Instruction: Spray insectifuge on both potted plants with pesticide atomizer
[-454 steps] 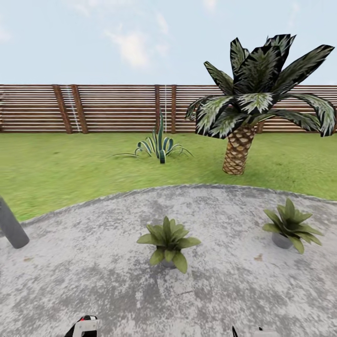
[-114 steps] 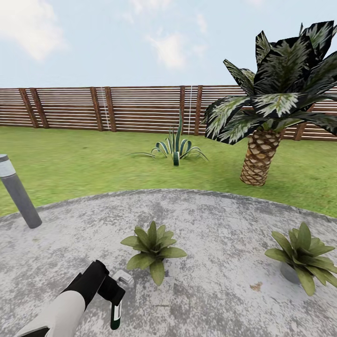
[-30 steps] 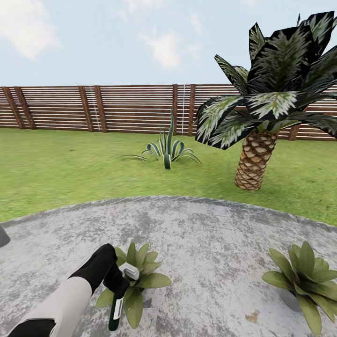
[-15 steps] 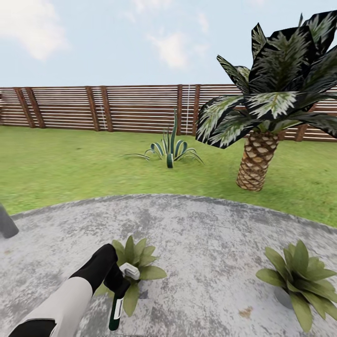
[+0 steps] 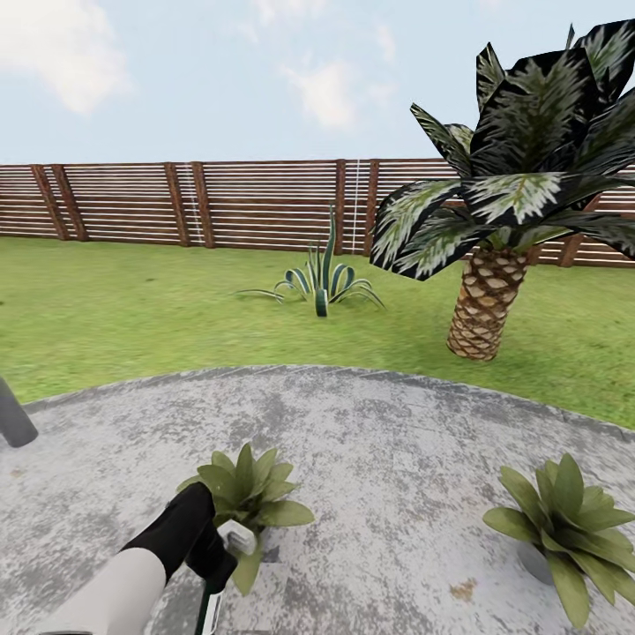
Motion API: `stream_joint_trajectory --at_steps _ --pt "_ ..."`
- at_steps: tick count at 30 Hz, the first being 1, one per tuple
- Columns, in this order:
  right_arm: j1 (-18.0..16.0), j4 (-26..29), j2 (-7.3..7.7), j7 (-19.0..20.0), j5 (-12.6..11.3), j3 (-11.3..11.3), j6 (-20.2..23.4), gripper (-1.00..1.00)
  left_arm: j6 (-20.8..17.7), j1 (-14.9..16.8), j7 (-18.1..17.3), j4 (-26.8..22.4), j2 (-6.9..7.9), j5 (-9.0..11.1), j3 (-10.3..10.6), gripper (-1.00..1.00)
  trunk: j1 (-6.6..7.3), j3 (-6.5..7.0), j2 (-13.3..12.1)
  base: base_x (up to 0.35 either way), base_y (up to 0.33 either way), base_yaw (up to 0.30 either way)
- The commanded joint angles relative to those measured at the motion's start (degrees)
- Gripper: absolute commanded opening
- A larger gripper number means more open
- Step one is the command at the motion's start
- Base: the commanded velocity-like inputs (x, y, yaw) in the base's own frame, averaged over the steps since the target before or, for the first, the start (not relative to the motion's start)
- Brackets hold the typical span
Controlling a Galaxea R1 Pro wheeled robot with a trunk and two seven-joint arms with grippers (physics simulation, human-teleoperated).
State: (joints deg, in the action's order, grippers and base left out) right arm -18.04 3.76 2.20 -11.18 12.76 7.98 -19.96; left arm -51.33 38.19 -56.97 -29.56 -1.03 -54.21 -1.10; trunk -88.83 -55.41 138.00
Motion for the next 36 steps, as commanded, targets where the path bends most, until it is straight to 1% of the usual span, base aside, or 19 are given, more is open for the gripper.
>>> stream_joint_trajectory --at_steps 1,4,7,9,13,14,15,17,22,24,27,30,33,36 --pt "0.0 -0.1 -0.01 -0.2 0.6 0.5 -0.2 1.00 -0.2 0.0 -0.4 -0.2 -0.16 -0.5 -0.2 -1.00 0.01 -0.06 0.0 0.000 0.000 0.000" --pt "-0.1 -0.1 -0.01 -0.2 0.6 0.5 -0.2 1.00 -0.3 0.2 -0.3 -0.4 -0.55 -0.5 -0.3 -1.00 0.01 -0.06 0.0 0.000 0.000 0.000" --pt "0.0 -0.1 -0.01 -0.2 0.6 0.5 -0.2 1.00 -0.2 0.1 -0.4 -0.3 -0.01 -0.6 -0.2 -1.00 0.01 -0.06 0.0 0.000 0.000 0.000" --pt "0.0 -0.1 -0.01 -0.2 0.6 0.5 -0.2 1.00 -0.1 -0.2 -0.4 -0.1 0.98 -0.6 -0.3 -1.00 0.01 -0.06 0.0 0.000 0.000 0.000" --pt "0.0 -0.1 0.06 -0.2 0.6 0.5 -0.2 1.00 0.1 -1.7 -0.3 -0.1 4.34 -0.2 -0.3 -1.00 0.01 -0.06 0.0 0.000 0.000 0.000" --pt "0.0 -0.1 0.10 -0.2 0.6 0.5 -0.2 1.00 0.1 -1.9 -0.3 -0.1 4.62 -0.1 -0.3 -1.00 0.01 -0.06 0.0 0.000 0.000 0.000" --pt "0.0 -0.1 0.16 -0.2 0.6 0.5 -0.2 1.00 0.1 -2.1 -0.3 -0.1 4.70 -0.2 -0.2 -1.00 0.01 -0.06 0.0 0.000 0.000 0.000" --pt "0.0 -0.1 0.28 -0.2 0.6 0.5 -0.3 1.00 0.2 -2.2 -0.3 -0.1 4.41 -0.3 -0.3 -1.00 0.01 -0.06 0.0 0.000 0.000 0.000" --pt "0.0 -0.2 0.42 -0.1 0.6 0.5 -0.3 1.00 0.2 -2.3 -0.2 -0.2 1.37 -0.4 -0.4 -1.00 0.01 -0.06 0.0 0.000 0.000 0.000" --pt "0.0 -0.2 0.43 -0.1 0.6 0.5 -0.3 1.00 0.2 -2.3 0.5 -0.2 0.90 -0.4 -0.3 -1.00 0.01 -0.06 0.0 0.000 0.000 0.000" --pt "0.0 -0.2 0.43 -0.2 0.6 0.5 -0.3 1.00 0.2 -2.3 2.0 0.3 1.39 -0.5 -0.5 -1.00 0.01 -0.06 0.0 0.000 0.000 0.000" --pt "-0.1 -0.2 0.43 -0.1 0.6 0.5 -0.3 1.00 0.2 -2.8 2.4 0.6 3.75 -0.5 -0.6 -1.00 0.01 -0.06 0.0 0.000 0.000 0.000" --pt "0.0 -0.2 0.43 -0.1 0.6 0.5 -0.3 1.00 0.2 -3.1 2.6 0.5 5.14 -0.5 -0.5 -1.00 0.01 -0.06 0.0 0.000 0.000 0.000" --pt "0.0 -0.1 0.43 -0.2 0.6 0.5 -0.3 1.00 0.1 -3.2 2.9 0.7 4.85 -0.4 -0.4 -1.00 0.01 -0.06 0.0 0.000 0.000 0.000"
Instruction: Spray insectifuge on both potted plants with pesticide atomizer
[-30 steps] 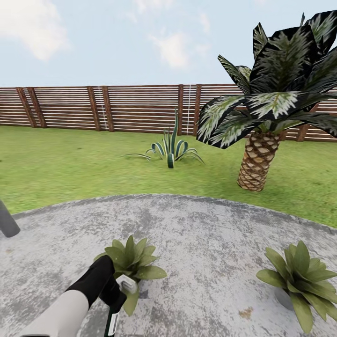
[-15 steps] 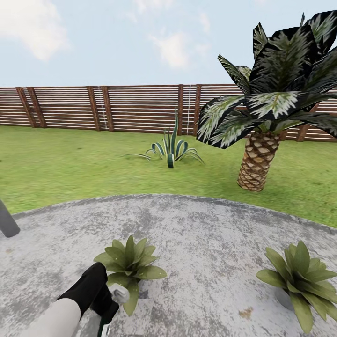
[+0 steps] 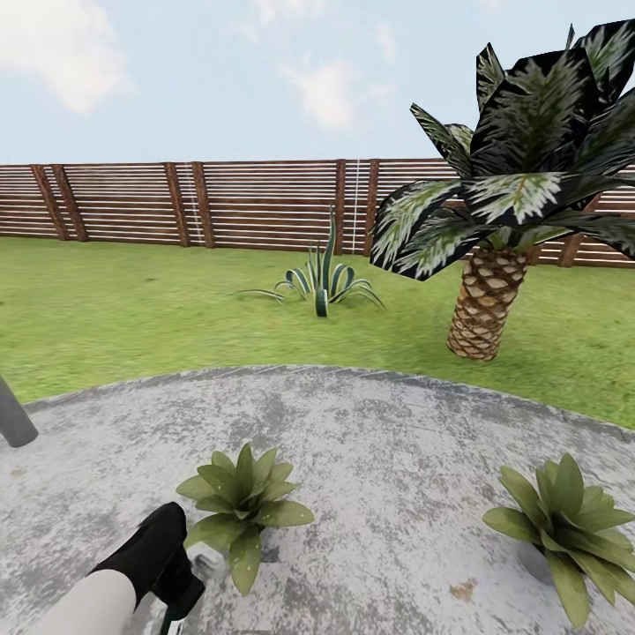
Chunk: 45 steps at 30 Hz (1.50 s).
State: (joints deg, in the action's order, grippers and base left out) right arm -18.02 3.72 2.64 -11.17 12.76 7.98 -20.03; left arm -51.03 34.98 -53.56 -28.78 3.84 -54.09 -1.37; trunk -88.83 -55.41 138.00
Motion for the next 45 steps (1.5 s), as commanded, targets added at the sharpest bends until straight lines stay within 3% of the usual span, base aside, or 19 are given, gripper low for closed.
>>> stream_joint_trajectory --at_steps 1,5,7,15,22,25,27,31,35,39,45 --pt "0.0 0.0 -0.01 -0.2 0.6 0.5 -0.2 1.00 -0.2 0.0 -0.2 -0.1 -0.28 -0.5 -0.1 -1.00 0.01 -0.06 0.0 0.000 0.000 0.000" --pt "-0.1 0.0 -0.03 -0.2 0.6 0.5 -0.2 1.00 -0.2 0.0 0.5 -0.1 -2.85 -0.5 -0.2 -1.00 0.01 -0.06 0.0 0.000 0.000 0.000" --pt "0.0 0.1 -0.01 -0.2 0.6 0.5 -0.2 1.00 -0.2 0.0 0.5 -0.1 -3.41 -0.6 -0.3 -1.00 0.01 -0.06 0.0 0.000 0.000 -0.088" --pt "0.0 0.1 -0.02 -0.3 0.6 0.5 -0.2 1.00 -0.2 -1.0 0.6 -0.3 -1.01 -0.4 -0.6 -1.00 0.01 -0.06 0.0 -0.011 0.076 -0.206" --pt "0.0 0.1 0.02 -0.3 0.6 0.5 -0.2 1.00 0.5 -1.2 0.7 -0.8 -1.37 -0.6 0.0 -1.00 0.01 -0.06 0.0 -0.027 0.131 -0.009" --pt "0.0 0.1 0.07 -0.3 0.6 0.5 -0.2 1.00 4.4 -1.3 2.7 -0.2 -1.41 -0.3 -0.1 -1.00 0.01 -0.06 0.0 -0.001 0.006 0.000" --pt "0.0 0.1 0.08 -0.3 0.6 0.5 -0.2 1.00 6.2 -2.6 7.1 0.5 -1.49 0.1 -0.5 -1.00 0.01 -0.06 0.0 0.000 0.001 0.000" --pt "0.0 0.1 0.08 -0.3 0.6 0.5 -0.3 1.00 6.6 -3.2 10.1 0.8 -1.77 1.1 -0.7 -1.00 0.01 -0.06 0.0 0.000 0.000 0.000" --pt "0.0 0.1 0.08 -0.3 0.6 0.5 -0.2 1.00 6.7 -3.3 11.5 0.5 -2.24 4.5 -0.9 -1.00 0.01 -0.06 0.0 0.000 0.000 0.000" --pt "-0.1 0.1 0.08 -0.3 0.6 0.5 -0.1 1.00 6.7 -3.3 15.3 0.5 -2.85 5.3 -1.0 -1.00 0.01 -0.06 0.0 0.000 0.000 -0.070" --pt "-0.1 0.1 0.08 -0.3 0.6 0.5 -0.1 1.00 6.7 -3.3 15.8 0.5 -2.96 5.4 -1.0 -1.00 0.01 -0.06 0.0 -0.112 0.000 -0.273"
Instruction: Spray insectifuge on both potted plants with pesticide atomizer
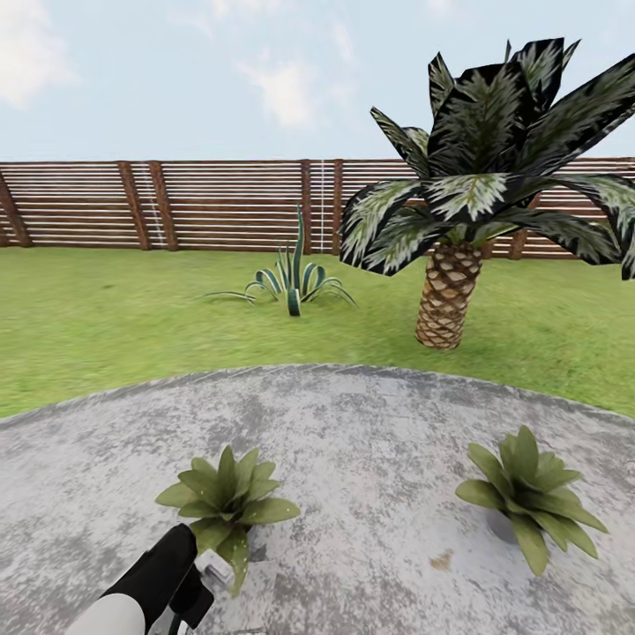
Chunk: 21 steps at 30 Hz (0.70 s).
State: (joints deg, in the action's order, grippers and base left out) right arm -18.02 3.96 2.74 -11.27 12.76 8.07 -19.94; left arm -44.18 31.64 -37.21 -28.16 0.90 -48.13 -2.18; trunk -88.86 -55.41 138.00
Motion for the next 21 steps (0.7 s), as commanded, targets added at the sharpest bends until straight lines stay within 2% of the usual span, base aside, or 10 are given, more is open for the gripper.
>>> stream_joint_trajectory --at_steps 1,5,9,11,14,18,21 --pt "-0.1 -0.1 -0.01 -0.2 0.6 0.5 -0.2 1.00 -0.1 0.0 -0.5 -0.1 -0.02 -0.6 -0.2 -1.00 0.04 -0.05 0.0 -0.287 0.014 -0.297" --pt "-0.1 -0.1 -0.01 -0.2 0.6 0.5 -0.2 1.00 -0.2 0.0 -0.4 -0.5 0.05 -0.6 -0.3 -1.00 0.04 -0.05 0.0 -0.296 0.142 -0.250" --pt "-0.1 -0.1 -0.01 -0.2 0.6 0.5 -0.2 1.00 -0.2 0.0 -0.4 -0.6 0.11 -0.6 -0.4 -1.00 0.04 -0.05 0.0 -0.217 0.255 -0.042" --pt "-0.1 -0.1 -0.01 -0.2 0.6 0.5 -0.2 1.00 -0.2 0.0 -0.4 -0.7 0.13 -0.4 -0.8 -1.00 0.04 -0.05 0.0 -0.073 0.314 -0.007" --pt "0.0 -0.1 -0.01 -0.2 0.6 0.5 -0.2 1.00 -0.1 0.0 -0.4 -0.7 0.21 0.6 -2.8 -1.00 0.04 -0.05 0.0 -0.014 0.333 -0.001" --pt "-0.1 -0.1 -0.01 -0.2 0.6 0.5 -0.2 1.00 -0.1 0.0 -0.4 -0.8 0.24 0.8 -3.1 -1.00 0.04 -0.05 0.0 -0.003 0.337 -0.013" --pt "-0.1 -0.1 -0.01 -0.2 0.6 0.4 -0.2 1.00 0.0 0.0 -0.4 -0.8 0.19 0.8 -3.2 -1.00 0.04 -0.05 0.0 0.000 0.338 -0.182"
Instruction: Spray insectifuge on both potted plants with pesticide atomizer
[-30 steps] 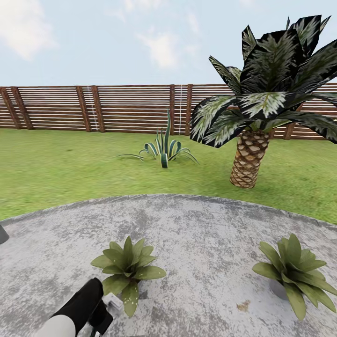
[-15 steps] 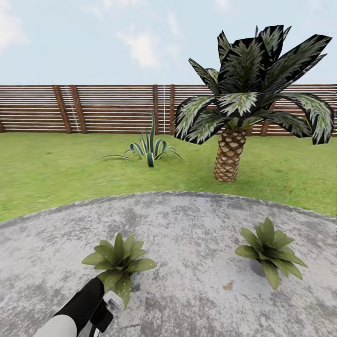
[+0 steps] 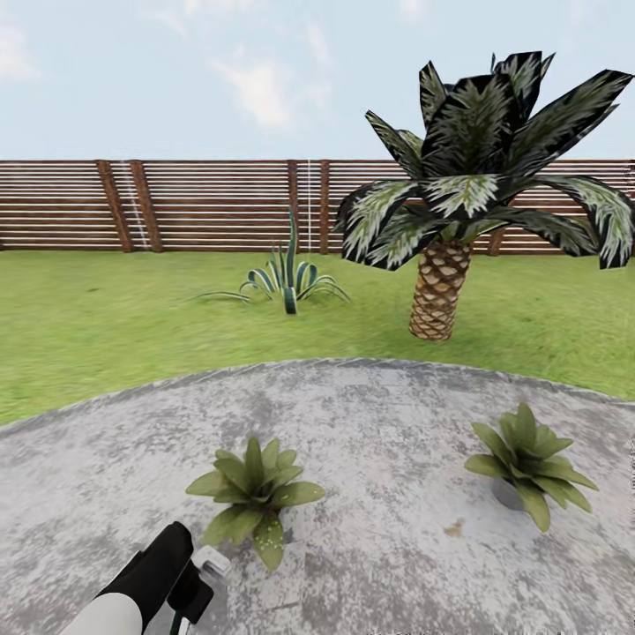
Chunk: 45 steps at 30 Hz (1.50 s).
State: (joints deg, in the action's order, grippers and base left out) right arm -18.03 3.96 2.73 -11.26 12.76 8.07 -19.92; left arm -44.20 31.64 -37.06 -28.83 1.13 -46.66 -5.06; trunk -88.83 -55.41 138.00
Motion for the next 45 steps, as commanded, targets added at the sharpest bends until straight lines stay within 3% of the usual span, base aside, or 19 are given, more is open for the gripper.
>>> stream_joint_trajectory --at_steps 1,11,21,25,27,30,33,36,45 --pt "-0.1 -0.1 -0.01 -0.2 0.6 0.4 -0.2 1.00 0.0 0.0 -0.5 -0.1 -0.05 -0.6 -0.3 -1.00 0.01 -0.05 0.0 0.000 0.338 -0.267" --pt "0.0 -0.1 -0.01 -0.2 0.6 0.4 -0.3 1.00 -0.1 0.1 -0.5 -0.2 -0.23 -0.6 -0.2 -1.00 0.01 -0.05 0.0 0.000 0.180 -0.164" --pt "0.0 -0.2 -0.01 -0.2 0.6 0.4 -0.2 1.00 -1.9 3.3 -2.5 -0.3 0.00 -0.9 0.6 -1.00 0.01 -0.05 0.0 0.000 0.002 -0.002" --pt "0.0 -0.1 -0.01 -0.2 0.6 0.4 -0.2 1.00 -3.1 5.0 -8.3 -0.7 0.44 -3.0 1.4 -1.00 0.01 -0.05 0.0 0.000 0.000 0.000" --pt "0.0 -0.1 -0.01 -0.2 0.6 0.4 -0.2 1.00 -3.4 7.8 -11.5 -0.3 0.48 -6.9 1.5 -1.00 0.01 -0.05 0.0 0.000 0.000 0.000" --pt "-0.1 -0.1 -0.01 -0.2 0.6 0.4 -0.3 1.00 -3.4 9.1 -15.0 -0.1 0.55 -9.3 1.6 -1.00 0.01 -0.05 0.0 0.000 0.000 -0.001" --pt "0.0 -0.1 -0.01 -0.2 0.6 0.5 -0.3 1.00 -3.4 9.2 -18.9 -0.4 1.86 -12.0 1.6 -1.00 0.01 -0.05 0.0 0.000 0.000 -0.182" --pt "-0.1 -0.1 -0.01 -0.2 0.6 0.5 -0.2 1.00 -3.4 8.9 -19.5 -0.3 2.62 -12.7 1.7 -1.00 0.01 -0.05 0.0 0.000 0.000 -0.251" --pt "0.0 -0.1 0.06 -0.3 0.6 0.5 -0.3 1.00 -3.4 8.6 -19.6 0.2 2.39 -12.6 1.7 -1.00 0.01 -0.05 0.0 0.000 0.194 -0.152"
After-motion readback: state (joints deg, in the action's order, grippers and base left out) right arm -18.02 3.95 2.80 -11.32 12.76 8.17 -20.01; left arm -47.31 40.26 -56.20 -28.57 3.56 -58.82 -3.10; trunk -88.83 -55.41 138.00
